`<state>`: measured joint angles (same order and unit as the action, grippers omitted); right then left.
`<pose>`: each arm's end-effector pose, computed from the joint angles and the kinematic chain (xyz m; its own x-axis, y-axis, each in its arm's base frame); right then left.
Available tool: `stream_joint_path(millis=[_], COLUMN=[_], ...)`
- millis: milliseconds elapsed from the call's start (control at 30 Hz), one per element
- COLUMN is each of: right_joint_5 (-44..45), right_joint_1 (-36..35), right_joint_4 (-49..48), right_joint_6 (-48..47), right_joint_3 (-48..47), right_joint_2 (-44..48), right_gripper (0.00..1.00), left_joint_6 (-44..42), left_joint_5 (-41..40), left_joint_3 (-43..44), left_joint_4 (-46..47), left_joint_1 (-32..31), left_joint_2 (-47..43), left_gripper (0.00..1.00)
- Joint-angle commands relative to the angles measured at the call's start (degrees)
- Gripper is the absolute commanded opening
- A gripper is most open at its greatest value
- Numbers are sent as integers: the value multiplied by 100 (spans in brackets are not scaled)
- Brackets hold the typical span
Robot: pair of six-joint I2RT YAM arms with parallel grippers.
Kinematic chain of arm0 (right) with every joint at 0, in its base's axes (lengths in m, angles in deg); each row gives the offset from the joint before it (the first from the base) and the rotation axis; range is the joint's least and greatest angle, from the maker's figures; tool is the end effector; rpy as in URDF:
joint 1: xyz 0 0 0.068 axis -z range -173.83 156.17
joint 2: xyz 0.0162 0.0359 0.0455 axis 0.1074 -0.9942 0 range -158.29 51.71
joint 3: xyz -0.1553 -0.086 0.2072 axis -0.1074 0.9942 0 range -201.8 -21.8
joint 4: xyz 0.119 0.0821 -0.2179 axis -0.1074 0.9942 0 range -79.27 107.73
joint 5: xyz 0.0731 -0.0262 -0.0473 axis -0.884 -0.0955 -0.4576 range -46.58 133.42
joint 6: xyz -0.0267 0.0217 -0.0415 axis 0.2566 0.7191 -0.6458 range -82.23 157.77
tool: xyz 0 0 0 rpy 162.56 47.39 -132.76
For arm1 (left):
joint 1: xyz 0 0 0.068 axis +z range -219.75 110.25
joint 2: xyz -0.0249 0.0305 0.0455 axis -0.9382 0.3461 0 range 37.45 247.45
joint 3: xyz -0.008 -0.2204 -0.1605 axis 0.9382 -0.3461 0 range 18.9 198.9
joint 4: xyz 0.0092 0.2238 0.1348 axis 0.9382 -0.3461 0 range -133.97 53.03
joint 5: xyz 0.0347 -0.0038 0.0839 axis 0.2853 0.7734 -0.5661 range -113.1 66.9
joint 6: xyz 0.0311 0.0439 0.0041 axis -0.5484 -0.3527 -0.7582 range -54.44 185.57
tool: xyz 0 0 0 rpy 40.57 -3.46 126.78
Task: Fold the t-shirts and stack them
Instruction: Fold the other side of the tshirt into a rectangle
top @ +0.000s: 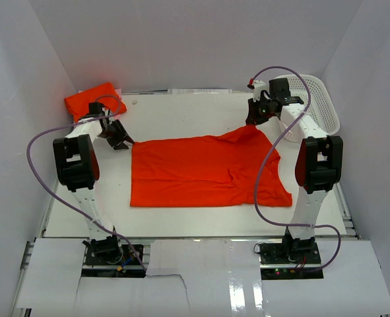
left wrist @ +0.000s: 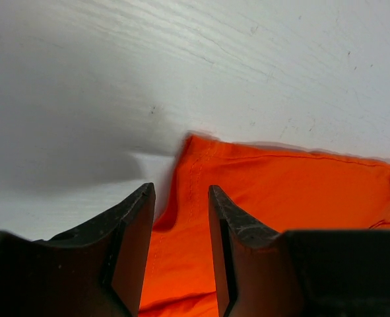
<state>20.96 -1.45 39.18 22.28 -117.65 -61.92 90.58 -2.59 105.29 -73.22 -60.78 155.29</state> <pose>0.4455 0.0734 0.2606 -0.5871 -0.3274 -0.7404 -0.5615 0.8235 0.0811 0.4210 0.0539 0.1710 -0.8220 -0.5307 -0.2068 -0.3997 0.7962 -0.4543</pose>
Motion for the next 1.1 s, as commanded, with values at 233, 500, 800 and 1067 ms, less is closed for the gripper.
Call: stream_joint_path(millis=[233, 500, 800, 1067], right_joint_5=[-75, -75, -66, -83], right_joint_1=[23, 23, 23, 23], right_joint_4=[21, 29, 38, 91], right_joint_6=[-69, -60, -60, -42], right_joint_3=[-188, -206, -232, -302], right_joint_2=[112, 77, 51, 7], right_gripper=[8, 8, 8, 8], left_joint_6=[-164, -129, -181, -287], left_joint_5=[270, 243, 155, -74], left_joint_3=[572, 783, 836, 844], left_joint_4=[-427, -471, -497, -638], left_joint_1=[-10, -27, -71, -212], left_joint_2=[511, 836, 1083, 1136], left_gripper=[49, 48, 42, 40])
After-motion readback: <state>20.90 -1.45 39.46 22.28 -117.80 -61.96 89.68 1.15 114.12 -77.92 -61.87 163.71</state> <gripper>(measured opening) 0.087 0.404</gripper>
